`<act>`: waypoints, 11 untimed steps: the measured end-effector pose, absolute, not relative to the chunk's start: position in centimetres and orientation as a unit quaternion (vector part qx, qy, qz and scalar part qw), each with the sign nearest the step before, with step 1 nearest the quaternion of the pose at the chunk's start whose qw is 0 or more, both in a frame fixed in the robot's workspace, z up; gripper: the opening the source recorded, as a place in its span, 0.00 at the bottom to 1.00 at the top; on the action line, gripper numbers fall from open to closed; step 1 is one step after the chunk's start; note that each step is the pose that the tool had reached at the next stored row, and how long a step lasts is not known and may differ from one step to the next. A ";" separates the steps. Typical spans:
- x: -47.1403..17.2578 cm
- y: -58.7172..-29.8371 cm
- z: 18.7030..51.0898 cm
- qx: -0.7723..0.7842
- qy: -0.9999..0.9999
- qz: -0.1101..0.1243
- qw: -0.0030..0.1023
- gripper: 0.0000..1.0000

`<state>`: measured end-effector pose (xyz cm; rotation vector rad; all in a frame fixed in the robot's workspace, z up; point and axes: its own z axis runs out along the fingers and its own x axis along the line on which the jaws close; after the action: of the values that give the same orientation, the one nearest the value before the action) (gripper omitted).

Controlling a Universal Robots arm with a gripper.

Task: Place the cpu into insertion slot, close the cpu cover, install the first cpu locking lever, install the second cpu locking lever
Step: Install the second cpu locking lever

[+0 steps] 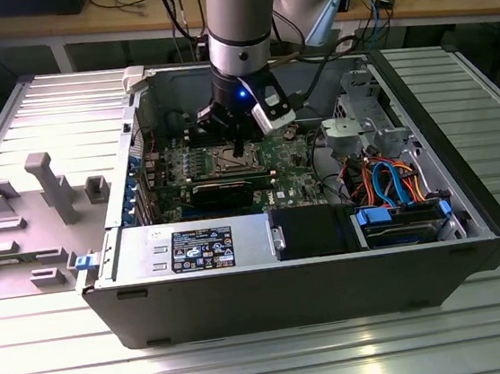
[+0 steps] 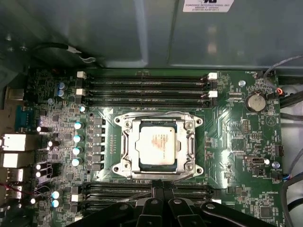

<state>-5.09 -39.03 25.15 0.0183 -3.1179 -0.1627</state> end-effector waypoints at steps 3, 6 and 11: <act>-5.1 -39.1 25.2 0.006 -0.999 -0.052 0.010 0.11; -5.1 -39.1 25.2 0.006 -0.999 -0.052 0.010 0.11; -5.1 -39.1 25.2 0.006 -0.999 -0.052 0.010 0.11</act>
<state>-5.09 -39.07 25.15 0.0184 -3.1179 -0.1626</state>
